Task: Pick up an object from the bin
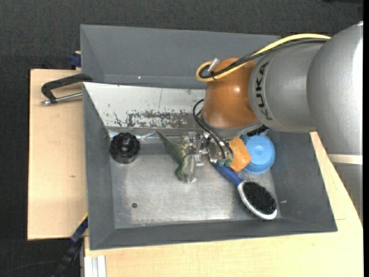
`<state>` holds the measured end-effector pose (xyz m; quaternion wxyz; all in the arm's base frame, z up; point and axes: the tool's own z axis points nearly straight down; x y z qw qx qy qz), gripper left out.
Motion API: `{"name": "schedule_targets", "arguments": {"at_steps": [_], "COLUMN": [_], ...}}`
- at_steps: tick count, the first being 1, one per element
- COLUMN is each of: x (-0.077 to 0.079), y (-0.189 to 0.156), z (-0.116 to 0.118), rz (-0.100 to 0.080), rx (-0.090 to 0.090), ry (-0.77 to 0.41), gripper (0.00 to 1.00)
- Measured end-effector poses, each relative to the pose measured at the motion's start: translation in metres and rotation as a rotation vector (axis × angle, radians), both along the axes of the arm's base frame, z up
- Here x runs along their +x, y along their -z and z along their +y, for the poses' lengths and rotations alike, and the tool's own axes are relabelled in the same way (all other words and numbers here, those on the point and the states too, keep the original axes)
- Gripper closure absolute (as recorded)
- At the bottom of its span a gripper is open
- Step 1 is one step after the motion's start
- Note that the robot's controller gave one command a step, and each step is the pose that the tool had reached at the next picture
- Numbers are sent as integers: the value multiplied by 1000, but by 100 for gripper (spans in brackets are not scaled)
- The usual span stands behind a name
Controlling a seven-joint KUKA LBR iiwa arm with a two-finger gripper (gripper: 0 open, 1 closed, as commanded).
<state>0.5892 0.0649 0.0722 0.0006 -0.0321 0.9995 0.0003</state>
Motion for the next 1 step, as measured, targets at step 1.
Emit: {"name": "schedule_targets", "arguments": {"at_steps": [1], "x": [9], "y": [1], "z": [-6], "rz": [15], "rx": [5], "ry": [22], "gripper": [100]}}
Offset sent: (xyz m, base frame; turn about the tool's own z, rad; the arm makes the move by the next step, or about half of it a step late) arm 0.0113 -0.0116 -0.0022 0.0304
